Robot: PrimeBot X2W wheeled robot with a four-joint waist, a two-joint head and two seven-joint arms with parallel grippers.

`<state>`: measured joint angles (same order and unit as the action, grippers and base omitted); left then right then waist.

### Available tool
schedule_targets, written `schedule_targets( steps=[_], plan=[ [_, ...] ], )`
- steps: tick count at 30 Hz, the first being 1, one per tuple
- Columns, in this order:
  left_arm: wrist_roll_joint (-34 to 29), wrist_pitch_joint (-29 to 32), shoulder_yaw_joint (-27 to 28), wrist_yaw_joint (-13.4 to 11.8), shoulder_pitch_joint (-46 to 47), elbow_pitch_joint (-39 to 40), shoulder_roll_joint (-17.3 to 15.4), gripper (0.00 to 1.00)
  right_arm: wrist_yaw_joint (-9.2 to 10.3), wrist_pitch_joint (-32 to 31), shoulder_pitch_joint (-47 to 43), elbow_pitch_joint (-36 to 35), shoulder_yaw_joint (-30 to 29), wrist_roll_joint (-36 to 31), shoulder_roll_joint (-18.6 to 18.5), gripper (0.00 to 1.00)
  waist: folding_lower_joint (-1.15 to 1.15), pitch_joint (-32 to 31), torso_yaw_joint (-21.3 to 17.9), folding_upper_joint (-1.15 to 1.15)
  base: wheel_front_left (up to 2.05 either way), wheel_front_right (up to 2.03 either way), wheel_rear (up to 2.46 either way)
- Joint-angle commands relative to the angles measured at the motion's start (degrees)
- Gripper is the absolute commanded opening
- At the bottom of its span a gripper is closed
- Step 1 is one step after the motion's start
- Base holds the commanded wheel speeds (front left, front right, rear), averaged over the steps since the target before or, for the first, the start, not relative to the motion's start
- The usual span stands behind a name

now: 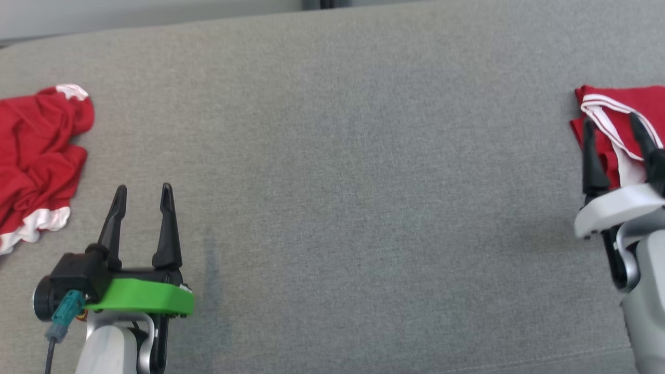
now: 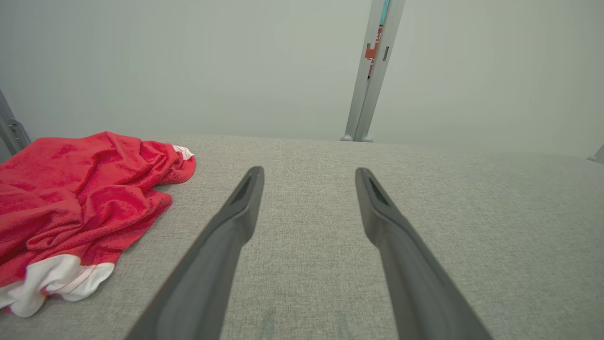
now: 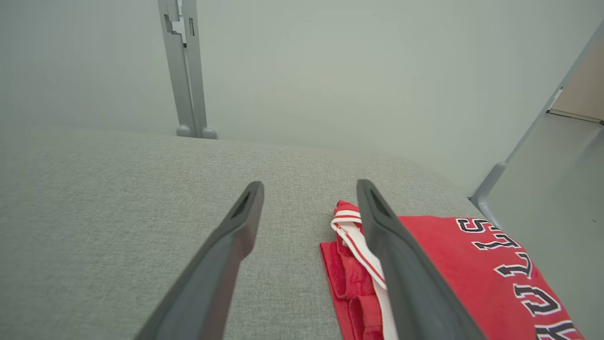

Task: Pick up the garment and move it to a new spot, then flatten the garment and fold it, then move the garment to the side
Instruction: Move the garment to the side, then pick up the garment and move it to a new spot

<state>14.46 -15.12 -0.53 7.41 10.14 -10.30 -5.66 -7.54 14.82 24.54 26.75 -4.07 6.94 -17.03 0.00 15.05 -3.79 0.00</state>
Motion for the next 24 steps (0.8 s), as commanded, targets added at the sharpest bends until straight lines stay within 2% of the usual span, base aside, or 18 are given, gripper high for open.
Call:
schedule_targets(
  steps=[1, 12, 17, 24],
  plan=[
    [0.0, 0.0, 0.3, 0.1, -1.3, -0.6, 0.4, 1.0, 0.11, 0.3, -2.4, -1.9, 0.5, 0.7, 0.7, 1.0, 0.0, -5.2, 2.1, 0.0, 0.0, 0.0, 0.0],
    [0.1, 0.0, 2.4, 0.1, -5.2, -2.6, 1.8, 1.0, 0.11, -0.7, -13.2, -10.9, 4.6, 0.2, 7.7, 1.0, 0.0, -11.6, 1.3, 0.0, 0.0, 0.0, 0.0],
    [-0.1, 0.0, 2.8, 0.1, -6.7, -3.2, 2.1, 1.0, 0.11, -1.5, -15.9, -12.8, 5.4, -0.1, 9.0, 1.0, 0.0, -12.7, 0.9, 0.0, 0.0, 0.0, 0.0],
    [-0.4, 0.0, 2.4, 0.1, -6.9, -3.9, 2.2, 1.0, 0.11, -2.0, -17.5, -12.8, 5.6, -0.8, 8.8, 1.0, 0.0, -13.5, 1.2, 0.0, 0.0, 0.0, 0.0]
  ],
)
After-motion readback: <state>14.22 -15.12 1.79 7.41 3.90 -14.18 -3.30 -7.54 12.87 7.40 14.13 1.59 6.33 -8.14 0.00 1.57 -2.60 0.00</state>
